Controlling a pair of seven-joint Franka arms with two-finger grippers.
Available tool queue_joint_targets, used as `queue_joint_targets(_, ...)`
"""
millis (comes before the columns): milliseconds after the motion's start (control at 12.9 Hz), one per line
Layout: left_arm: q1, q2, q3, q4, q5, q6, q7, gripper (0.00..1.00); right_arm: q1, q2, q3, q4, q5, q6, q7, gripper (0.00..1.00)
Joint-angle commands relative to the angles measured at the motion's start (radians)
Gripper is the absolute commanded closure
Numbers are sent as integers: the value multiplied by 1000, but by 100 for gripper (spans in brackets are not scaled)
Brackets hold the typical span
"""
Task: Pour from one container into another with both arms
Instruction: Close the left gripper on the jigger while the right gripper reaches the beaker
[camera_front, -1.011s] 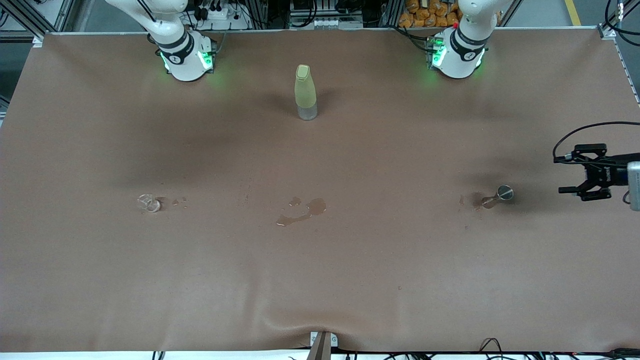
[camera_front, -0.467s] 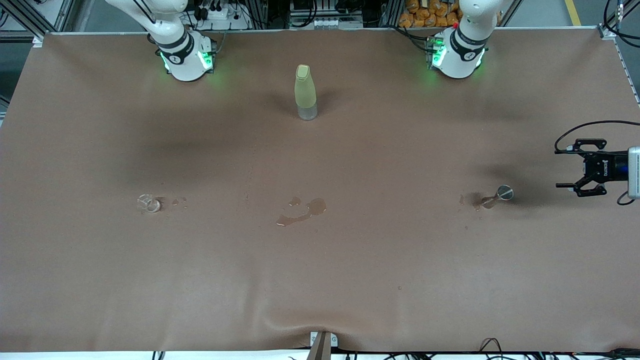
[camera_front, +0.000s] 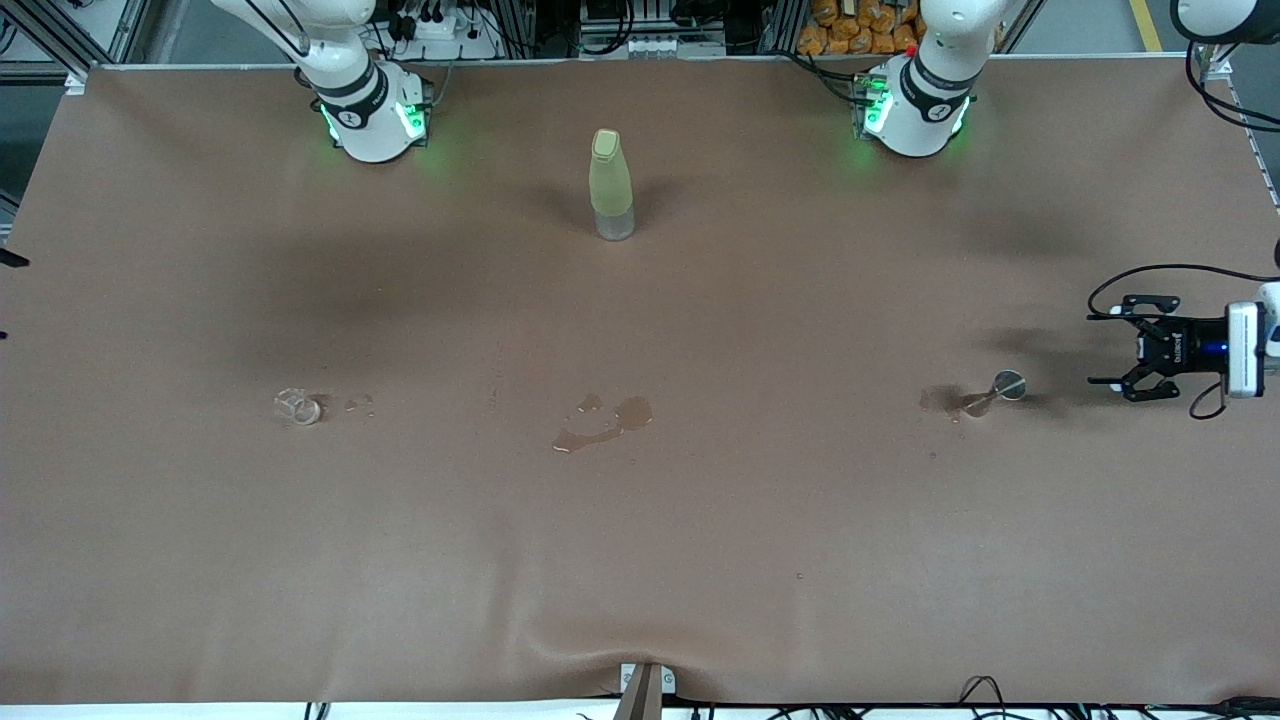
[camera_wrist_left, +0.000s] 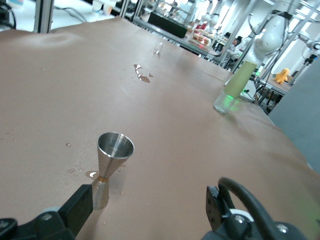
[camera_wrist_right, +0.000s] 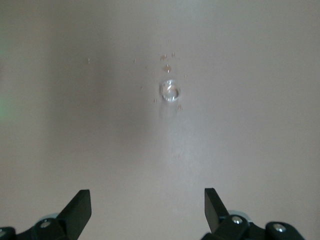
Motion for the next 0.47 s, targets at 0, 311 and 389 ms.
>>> queue_joint_targets(0, 5, 76, -4, 33, -51, -30, 105, 0, -16, 61, -21, -4, 120, 9, -94, 0)
queue_joint_targets(311, -1, 175, -4, 69, -86, -25, 250, 1, -16, 165, -61, -4, 305, 16, -247, 0)
queue_joint_targets(389, 1, 194, -2, 70, -102, -25, 259, 3, -16, 188, -63, -4, 332, 16, -269, 0)
